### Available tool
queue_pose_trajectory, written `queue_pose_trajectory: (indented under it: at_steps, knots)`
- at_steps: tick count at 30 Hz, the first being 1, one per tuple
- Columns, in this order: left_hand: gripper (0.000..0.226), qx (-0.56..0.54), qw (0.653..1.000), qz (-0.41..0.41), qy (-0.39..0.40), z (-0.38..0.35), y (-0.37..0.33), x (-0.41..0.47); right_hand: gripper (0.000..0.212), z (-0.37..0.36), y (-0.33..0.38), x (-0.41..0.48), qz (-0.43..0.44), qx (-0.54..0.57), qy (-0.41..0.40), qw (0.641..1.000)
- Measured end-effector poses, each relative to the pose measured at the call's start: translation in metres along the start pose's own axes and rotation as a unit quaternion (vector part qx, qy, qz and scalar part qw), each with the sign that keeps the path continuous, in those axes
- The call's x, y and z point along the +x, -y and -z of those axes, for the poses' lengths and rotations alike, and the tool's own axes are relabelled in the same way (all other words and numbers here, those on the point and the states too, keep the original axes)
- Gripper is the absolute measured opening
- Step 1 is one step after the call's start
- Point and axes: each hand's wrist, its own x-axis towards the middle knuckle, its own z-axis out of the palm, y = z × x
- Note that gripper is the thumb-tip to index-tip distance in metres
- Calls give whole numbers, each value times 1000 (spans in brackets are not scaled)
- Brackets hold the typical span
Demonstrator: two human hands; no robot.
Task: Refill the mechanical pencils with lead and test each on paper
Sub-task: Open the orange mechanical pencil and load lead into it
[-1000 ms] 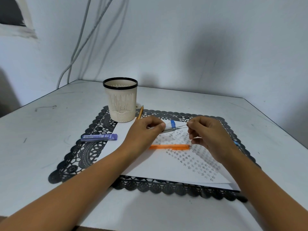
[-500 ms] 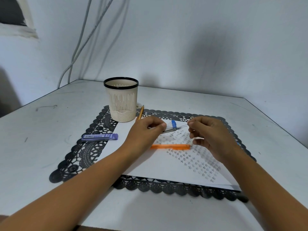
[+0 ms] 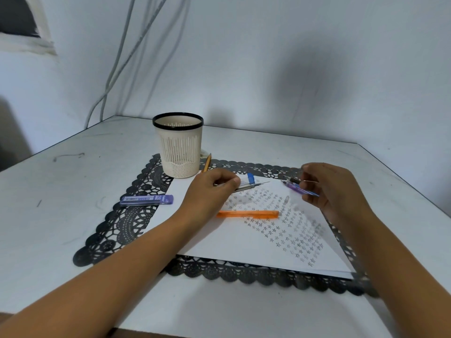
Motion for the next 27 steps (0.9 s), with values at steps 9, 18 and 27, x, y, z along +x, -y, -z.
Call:
queue_pose_trajectory:
  at_steps: [9, 18, 27]
  knots:
    - [9, 6, 1000, 12, -1, 0, -2, 0, 11, 3, -12, 10, -137, -107, 3, 985]
    - [6, 7, 1000, 13, 3, 1, -3, -1, 13, 4, -18, 7, -101, -227, 37, 968]
    - [7, 2, 1000, 15, 8, 0, -4, -2, 13, 5, -18, 8, -79, -319, 60, 942]
